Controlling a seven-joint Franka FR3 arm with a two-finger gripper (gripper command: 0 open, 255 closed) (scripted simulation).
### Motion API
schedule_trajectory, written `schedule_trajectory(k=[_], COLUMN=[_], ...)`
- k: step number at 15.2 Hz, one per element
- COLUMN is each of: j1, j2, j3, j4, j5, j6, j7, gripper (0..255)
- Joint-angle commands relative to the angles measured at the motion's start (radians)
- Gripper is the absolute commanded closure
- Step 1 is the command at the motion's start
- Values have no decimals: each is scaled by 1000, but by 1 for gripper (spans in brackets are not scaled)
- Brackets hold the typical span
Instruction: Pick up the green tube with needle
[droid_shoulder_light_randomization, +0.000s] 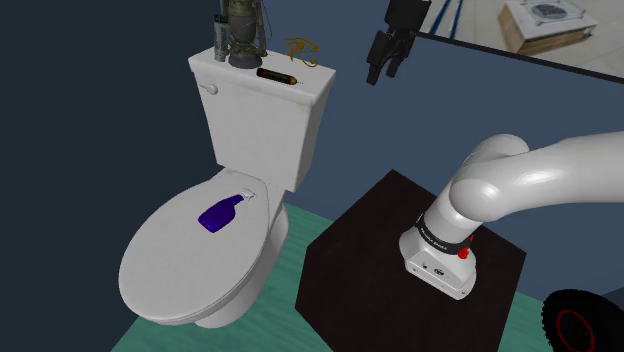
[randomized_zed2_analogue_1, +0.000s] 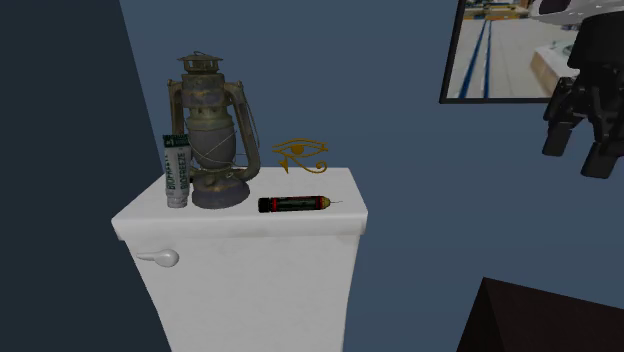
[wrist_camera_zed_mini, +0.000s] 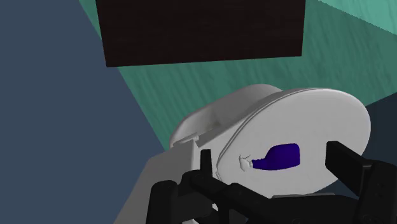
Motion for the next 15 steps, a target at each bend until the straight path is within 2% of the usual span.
schedule_trajectory(k=[1,8,15], j1=[0,22,45], j2=[0,280,567], j3=[0,-56,-96], j4=[0,119,304], j5=[0,-26,-18], j6=[0,149,237], j7=[0,-131,-257], gripper=[0,0,0])
